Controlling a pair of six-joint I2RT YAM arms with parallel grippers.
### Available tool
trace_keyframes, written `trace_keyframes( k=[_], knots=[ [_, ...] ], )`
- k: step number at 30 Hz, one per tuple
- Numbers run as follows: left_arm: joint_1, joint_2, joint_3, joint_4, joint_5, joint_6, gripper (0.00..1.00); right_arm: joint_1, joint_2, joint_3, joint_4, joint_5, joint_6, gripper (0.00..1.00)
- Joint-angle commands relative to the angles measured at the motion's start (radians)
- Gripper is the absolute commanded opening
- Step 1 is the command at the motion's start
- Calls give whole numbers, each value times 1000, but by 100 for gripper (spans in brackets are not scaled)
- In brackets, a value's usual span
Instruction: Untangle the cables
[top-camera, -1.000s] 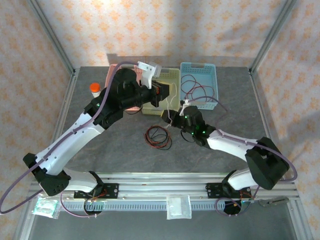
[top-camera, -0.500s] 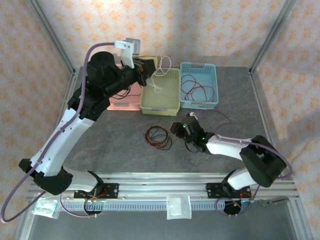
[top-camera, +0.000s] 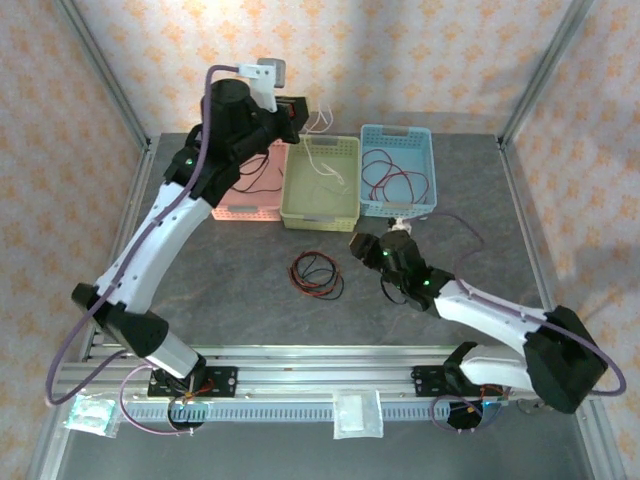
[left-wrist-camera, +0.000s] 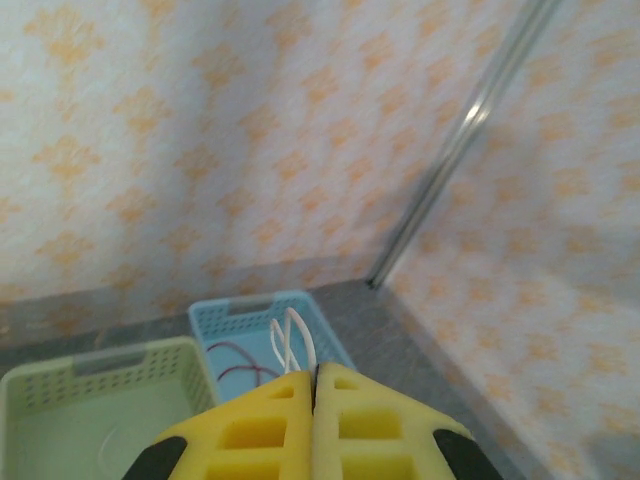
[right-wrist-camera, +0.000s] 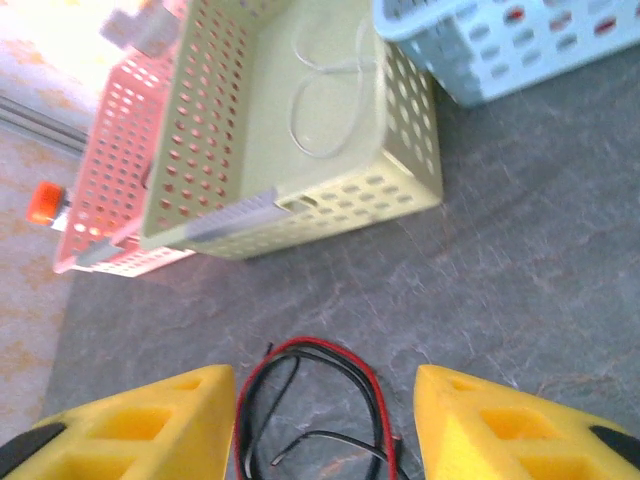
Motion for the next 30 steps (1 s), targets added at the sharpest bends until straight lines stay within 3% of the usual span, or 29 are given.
trace_keyframes(
  k=[1, 11, 30],
  knots=[
    [13, 29, -31, 51, -73, -40, 0, 5, -66, 16, -58, 75, -83, 55],
    [28, 165, -41, 100, -103, -63, 0, 5, -136, 115, -191, 201, -205, 72],
    [51, 606, 215, -105, -152, -92, 0, 5, -118, 133, -221, 219, -180, 73]
  ],
)
